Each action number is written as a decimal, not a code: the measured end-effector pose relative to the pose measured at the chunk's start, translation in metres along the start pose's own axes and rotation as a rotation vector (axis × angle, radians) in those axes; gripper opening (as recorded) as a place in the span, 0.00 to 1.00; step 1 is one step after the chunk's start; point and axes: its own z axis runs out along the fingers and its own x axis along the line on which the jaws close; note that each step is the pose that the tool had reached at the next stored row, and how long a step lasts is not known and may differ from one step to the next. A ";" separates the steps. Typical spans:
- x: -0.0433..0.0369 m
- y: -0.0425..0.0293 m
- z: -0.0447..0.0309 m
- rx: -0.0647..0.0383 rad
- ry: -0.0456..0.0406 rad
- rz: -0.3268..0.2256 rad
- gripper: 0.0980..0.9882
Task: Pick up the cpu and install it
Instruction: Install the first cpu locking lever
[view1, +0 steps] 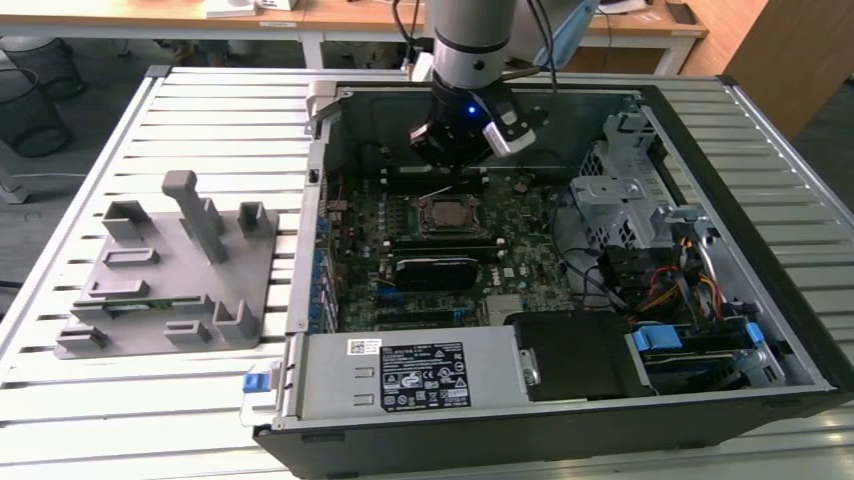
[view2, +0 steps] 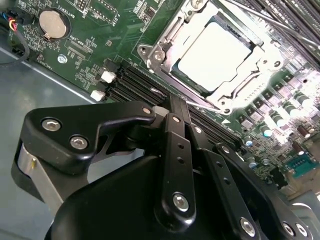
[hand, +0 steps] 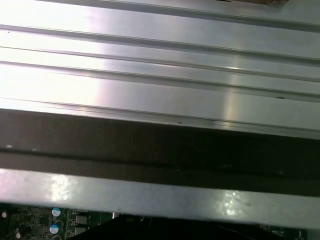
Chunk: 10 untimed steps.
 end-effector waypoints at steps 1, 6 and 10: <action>-0.0006 -0.0001 0.0008 0.000 0.0000 0.000 0.01; -0.0034 -0.0007 0.0051 0.000 0.0000 0.000 0.01; -0.0046 -0.0012 0.0097 0.000 0.0003 0.000 0.01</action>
